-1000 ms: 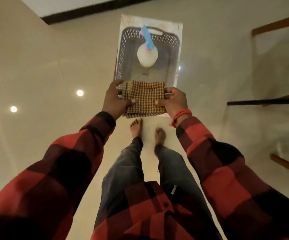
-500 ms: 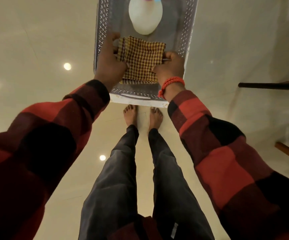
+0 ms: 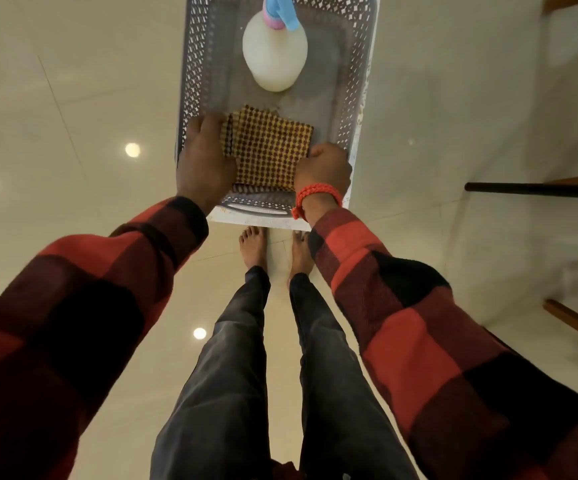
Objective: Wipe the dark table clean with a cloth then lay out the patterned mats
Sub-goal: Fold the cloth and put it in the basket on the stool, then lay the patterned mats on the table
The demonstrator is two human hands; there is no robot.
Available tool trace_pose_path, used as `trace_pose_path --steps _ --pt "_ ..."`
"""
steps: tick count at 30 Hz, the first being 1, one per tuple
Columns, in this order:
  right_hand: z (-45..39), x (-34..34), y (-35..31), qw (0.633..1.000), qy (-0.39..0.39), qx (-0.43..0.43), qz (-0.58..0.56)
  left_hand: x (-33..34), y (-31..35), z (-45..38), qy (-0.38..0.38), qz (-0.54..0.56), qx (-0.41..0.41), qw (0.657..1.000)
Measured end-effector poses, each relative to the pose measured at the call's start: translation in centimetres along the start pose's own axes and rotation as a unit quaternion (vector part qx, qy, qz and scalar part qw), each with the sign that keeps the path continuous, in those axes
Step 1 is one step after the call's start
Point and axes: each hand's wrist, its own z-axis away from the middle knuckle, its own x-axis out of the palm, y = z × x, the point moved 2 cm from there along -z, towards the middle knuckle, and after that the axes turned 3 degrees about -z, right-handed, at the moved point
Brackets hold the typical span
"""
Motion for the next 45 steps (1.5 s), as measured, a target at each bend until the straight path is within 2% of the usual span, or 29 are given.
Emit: trace_pose_path --steps 1,5,8,10,12,15,18,22,27,30,35,42,45 --pt "0.4 -0.3 -0.2 0.998 0.047 -0.034 0.004 -0.2 0.1 0.4 0.015 0.004 -0.002 1.0" --pt "1.3 -2.4 -0.6 0.978 0.138 -0.151 -0.05 -2.3 0.6 1.2 0.098 0.029 0.056 0.993" --pt "0.6 -4.4 -0.9 0.959 0.188 -0.189 -0.092 -4.0 1.3 0.6 0.157 0.028 0.094 0.983" --pt "-0.7 -5.3 -0.6 0.964 0.185 -0.17 -0.092 -4.5 2.0 0.2 0.164 0.024 0.12 0.979" --pt "-2.3 -5.7 -0.3 0.979 0.14 -0.129 -0.074 -4.9 2.2 -0.5 0.165 0.019 0.137 0.977" --pt "-4.0 -5.5 -0.2 0.992 0.073 -0.097 -0.047 -5.1 1.7 -1.8 0.166 0.019 0.12 0.979" --pt "-4.6 -5.6 0.0 0.992 0.062 -0.103 -0.031 -4.9 0.6 -2.3 0.145 0.018 0.075 0.986" --pt "-4.6 -5.2 0.4 0.991 0.038 -0.126 0.007 -3.8 -1.0 -2.8 0.059 0.044 -0.026 0.997" --pt "-4.7 -4.3 0.6 0.986 0.037 -0.156 0.054 -3.3 -0.8 -2.7 0.071 0.077 0.04 0.994" --pt "-5.0 -4.1 0.6 0.985 0.044 -0.156 0.061 -3.2 -1.4 -3.4 0.07 0.094 0.005 0.993" --pt "-5.2 -3.9 0.3 0.985 0.044 -0.154 0.056 -3.1 -2.3 -5.8 0.013 0.109 -0.059 0.992" --pt "-4.9 -3.9 -0.3 0.983 0.048 -0.156 0.082 -3.6 -2.5 -6.1 -0.019 0.169 -0.064 0.983" --pt "-4.6 -4.3 -0.4 0.982 0.056 -0.158 0.083 -4.2 -2.4 -5.7 -0.045 0.221 -0.041 0.973"
